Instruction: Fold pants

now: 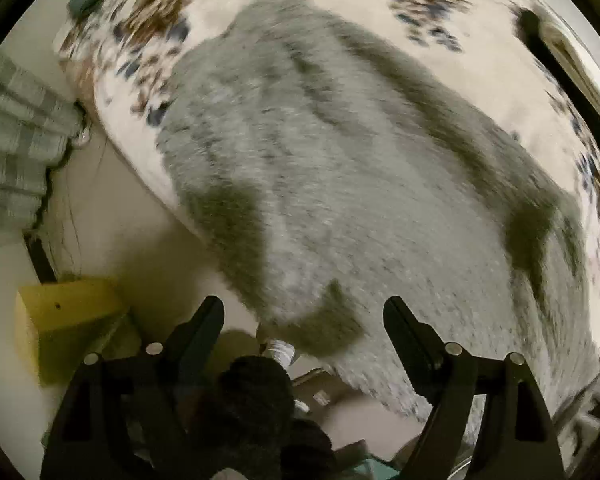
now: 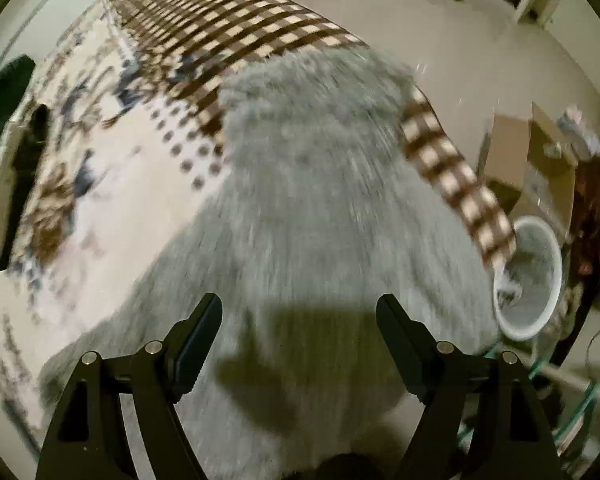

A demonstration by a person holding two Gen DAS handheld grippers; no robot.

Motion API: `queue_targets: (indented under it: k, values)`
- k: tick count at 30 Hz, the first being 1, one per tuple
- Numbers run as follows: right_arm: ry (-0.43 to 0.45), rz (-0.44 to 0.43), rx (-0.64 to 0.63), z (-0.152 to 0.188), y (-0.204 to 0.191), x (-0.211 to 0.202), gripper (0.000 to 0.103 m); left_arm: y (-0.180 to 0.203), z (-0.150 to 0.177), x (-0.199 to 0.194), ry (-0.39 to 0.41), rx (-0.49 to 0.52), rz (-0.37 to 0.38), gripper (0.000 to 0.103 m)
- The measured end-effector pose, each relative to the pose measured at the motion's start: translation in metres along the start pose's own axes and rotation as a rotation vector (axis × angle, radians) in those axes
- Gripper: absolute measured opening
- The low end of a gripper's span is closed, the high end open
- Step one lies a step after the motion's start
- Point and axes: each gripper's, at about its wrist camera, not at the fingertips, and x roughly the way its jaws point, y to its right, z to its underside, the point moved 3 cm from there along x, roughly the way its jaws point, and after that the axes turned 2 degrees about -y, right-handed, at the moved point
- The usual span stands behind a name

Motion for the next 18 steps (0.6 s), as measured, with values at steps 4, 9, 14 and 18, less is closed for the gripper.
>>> queue_targets:
  k: [4, 9, 14, 18]
  values:
    - [0.0, 0.073, -0.052, -0.028, -0.009, 0.028, 0.082, 0.03, 0.018, -0.034, 0.086, 0.105, -0.049, 0.081]
    - [0.04, 0.103, 0.035, -0.022, 0.037, 0.015, 0.02, 0.075, 0.036, -0.06, 0.143, 0.268, 0.009, 0.081]
    - [-0.037, -0.011, 0.34, 0.009, 0.141, 0.012, 0.027, 0.135, 0.051, -0.055, 0.134, 0.421, 0.075, 0.081]
    - [-0.085, -0.204, 0.551, 0.034, 0.198, 0.019, 0.06, 0.168, 0.056, -0.046, 0.134, 0.506, 0.072, 0.081]
